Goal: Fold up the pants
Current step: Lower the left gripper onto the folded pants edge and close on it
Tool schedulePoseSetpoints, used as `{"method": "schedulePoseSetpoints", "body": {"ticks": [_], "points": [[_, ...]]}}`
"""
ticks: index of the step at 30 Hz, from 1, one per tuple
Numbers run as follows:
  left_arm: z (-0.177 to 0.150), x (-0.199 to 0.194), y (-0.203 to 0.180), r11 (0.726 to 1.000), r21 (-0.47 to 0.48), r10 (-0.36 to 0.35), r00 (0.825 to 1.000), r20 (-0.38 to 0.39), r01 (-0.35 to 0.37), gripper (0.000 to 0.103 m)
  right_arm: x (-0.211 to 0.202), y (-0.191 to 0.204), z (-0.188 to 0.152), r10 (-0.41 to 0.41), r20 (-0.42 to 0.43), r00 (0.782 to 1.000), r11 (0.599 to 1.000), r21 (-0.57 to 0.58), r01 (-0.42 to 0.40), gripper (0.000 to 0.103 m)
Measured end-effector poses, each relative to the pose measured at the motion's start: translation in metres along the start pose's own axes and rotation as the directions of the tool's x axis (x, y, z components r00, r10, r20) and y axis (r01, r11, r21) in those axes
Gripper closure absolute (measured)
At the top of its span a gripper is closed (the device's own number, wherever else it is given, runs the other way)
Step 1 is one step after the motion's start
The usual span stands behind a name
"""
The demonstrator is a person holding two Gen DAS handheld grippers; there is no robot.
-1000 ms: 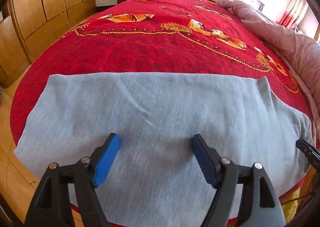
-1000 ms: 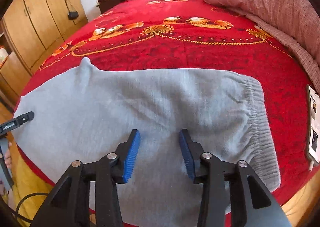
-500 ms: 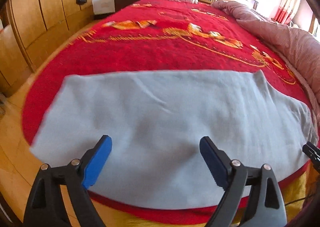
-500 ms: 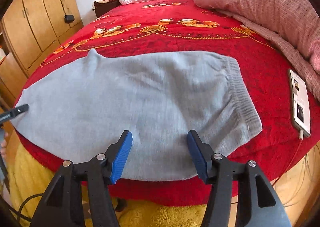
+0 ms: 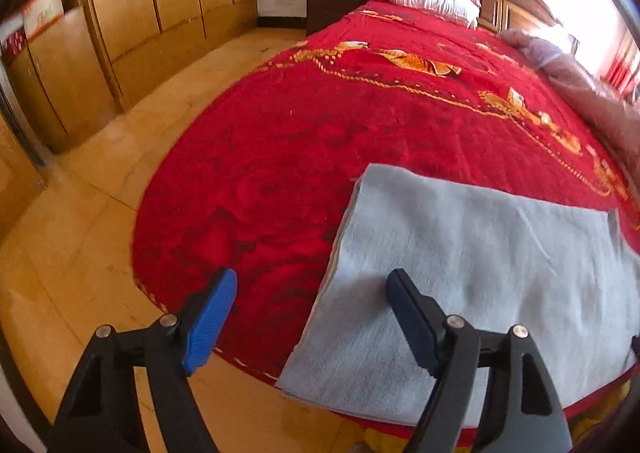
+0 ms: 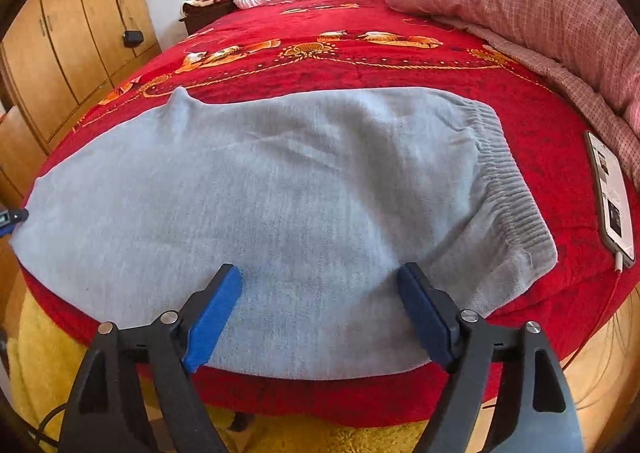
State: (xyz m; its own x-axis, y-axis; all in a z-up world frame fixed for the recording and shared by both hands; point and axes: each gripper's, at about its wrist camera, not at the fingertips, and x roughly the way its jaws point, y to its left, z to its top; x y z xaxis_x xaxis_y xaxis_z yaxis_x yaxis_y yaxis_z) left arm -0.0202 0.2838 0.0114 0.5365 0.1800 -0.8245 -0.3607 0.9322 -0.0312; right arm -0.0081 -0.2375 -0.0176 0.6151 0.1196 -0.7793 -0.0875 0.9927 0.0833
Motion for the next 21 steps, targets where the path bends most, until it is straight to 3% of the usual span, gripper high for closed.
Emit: {"method": "schedulePoseSetpoints", "body": {"ticks": [4,6,7,8,11,16,21], "points": [[-0.008,-0.003,-0.007,0.999,0.037,-0.025,0.999,0.038,0.024,0.025,0.0,-0.001,-0.001,0.011,0.009,1.0,1.0,0.003,-0.011,0.018],[-0.012,-0.008,-0.014,0.998,0.052,-0.04,0.997,0.065,0.036,0.041,0.001,0.0,-0.002,0.015,0.011,1.0,1.0,-0.001,-0.015,0.015],[-0.015,-0.011,-0.019,0.997,0.063,-0.055,0.995,0.08,0.05,0.054,0.001,0.002,-0.002,0.013,0.01,1.0,1.0,-0.004,-0.013,0.014],[-0.016,-0.01,-0.022,0.996,0.07,-0.056,0.995,0.087,0.05,0.058,0.001,0.002,-0.002,0.012,0.01,1.0,1.0,-0.008,-0.012,0.014],[-0.016,-0.005,-0.026,0.998,0.067,-0.028,0.995,0.097,0.021,0.058,0.001,0.003,-0.003,0.012,0.012,1.0,1.0,-0.014,-0.011,0.013],[-0.014,0.003,-0.02,0.999,0.015,-0.046,0.994,0.1,0.045,0.054,0.0,0.003,-0.004,0.018,0.016,1.0,1.0,-0.013,-0.018,0.013],[-0.011,0.002,-0.023,0.999,0.027,-0.037,0.997,0.07,0.035,0.058,0.0,0.004,-0.004,0.011,0.018,1.0,1.0,-0.018,-0.01,0.013]]}}
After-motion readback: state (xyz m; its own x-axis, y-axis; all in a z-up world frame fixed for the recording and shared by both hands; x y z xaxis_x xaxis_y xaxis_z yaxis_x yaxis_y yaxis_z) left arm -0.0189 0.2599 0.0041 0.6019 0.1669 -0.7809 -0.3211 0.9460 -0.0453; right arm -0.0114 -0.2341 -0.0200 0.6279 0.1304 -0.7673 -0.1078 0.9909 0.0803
